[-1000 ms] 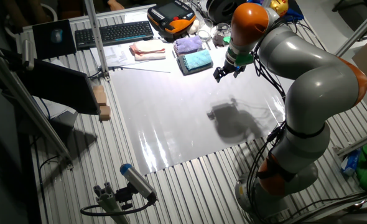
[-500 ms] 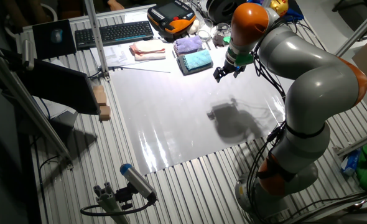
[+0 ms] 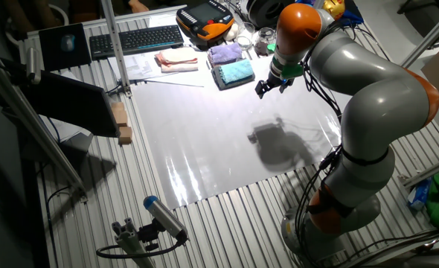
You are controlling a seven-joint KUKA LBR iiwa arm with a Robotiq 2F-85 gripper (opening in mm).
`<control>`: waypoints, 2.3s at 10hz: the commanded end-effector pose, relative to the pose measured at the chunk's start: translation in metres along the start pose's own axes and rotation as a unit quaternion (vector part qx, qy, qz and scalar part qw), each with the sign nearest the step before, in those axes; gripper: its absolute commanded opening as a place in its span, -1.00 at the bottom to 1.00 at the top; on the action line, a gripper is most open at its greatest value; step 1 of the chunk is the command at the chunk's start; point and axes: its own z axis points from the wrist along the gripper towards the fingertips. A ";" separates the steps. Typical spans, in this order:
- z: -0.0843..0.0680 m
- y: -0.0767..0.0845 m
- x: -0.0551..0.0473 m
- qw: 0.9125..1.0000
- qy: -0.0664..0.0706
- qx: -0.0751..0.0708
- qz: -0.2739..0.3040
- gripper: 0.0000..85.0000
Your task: Clean the table with a cloth
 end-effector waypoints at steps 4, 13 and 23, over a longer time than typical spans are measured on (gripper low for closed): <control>-0.006 0.002 0.000 1.000 0.009 0.012 -0.022 -1.00; -0.002 0.001 -0.001 1.000 -0.003 0.017 -0.017 -1.00; 0.011 -0.002 -0.027 1.000 -0.014 0.010 -0.010 -1.00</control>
